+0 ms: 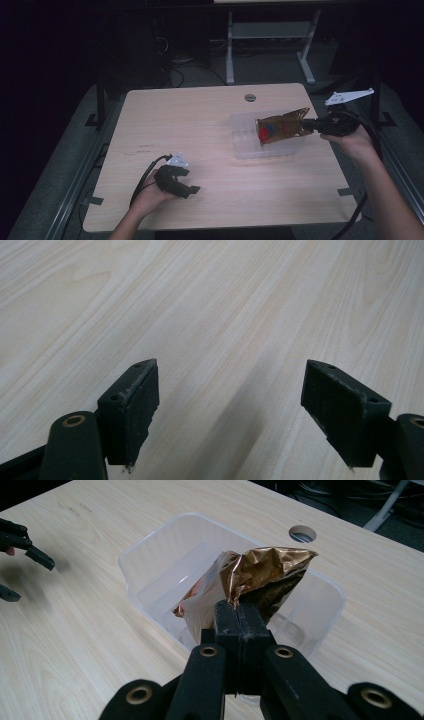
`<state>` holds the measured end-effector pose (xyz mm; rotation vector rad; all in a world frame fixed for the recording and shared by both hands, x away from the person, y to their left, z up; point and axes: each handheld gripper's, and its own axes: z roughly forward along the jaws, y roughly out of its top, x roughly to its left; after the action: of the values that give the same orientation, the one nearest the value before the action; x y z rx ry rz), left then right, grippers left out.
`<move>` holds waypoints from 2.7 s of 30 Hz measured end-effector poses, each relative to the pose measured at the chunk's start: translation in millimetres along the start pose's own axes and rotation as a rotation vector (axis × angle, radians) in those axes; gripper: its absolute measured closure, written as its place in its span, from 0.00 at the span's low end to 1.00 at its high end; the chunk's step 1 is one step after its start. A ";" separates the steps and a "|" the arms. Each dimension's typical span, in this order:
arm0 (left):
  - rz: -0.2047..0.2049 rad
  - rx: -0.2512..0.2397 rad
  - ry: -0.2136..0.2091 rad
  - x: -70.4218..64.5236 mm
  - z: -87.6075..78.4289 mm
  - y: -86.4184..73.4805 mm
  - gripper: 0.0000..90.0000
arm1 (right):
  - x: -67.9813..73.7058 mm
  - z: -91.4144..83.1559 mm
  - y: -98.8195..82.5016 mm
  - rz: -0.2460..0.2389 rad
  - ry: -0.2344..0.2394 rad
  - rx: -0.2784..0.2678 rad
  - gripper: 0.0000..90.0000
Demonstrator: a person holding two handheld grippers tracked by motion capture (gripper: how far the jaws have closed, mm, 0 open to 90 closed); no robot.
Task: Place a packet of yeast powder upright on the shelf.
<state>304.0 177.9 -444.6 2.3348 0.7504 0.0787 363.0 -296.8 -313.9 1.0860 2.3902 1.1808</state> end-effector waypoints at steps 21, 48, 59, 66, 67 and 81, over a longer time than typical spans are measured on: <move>0.001 0.004 -0.009 -0.4 2.4 0.6 0.25 | 4.2 0.9 4.9 0.017 0.003 -0.008 0.93; 0.006 0.006 -0.009 -0.8 3.2 0.6 0.25 | 24.3 38.4 38.2 -0.005 0.045 -0.026 0.99; 0.009 0.018 -0.019 -0.7 3.9 0.3 0.25 | 29.1 62.9 43.4 0.006 0.074 -0.020 0.98; 0.019 0.026 -0.020 -0.9 4.7 0.3 0.25 | 30.7 74.8 45.9 0.005 0.074 -0.012 0.96; 0.017 0.026 -0.020 -1.0 4.7 0.1 0.25 | 30.3 76.2 46.2 0.005 0.072 -0.017 0.95; -0.002 0.008 -0.012 1.3 2.5 1.4 0.25 | 36.2 63.9 41.2 -0.011 0.041 -0.060 0.46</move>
<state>306.4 176.3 -445.8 2.3399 0.7482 0.0605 392.4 -218.0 -319.6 1.0384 2.3711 1.2747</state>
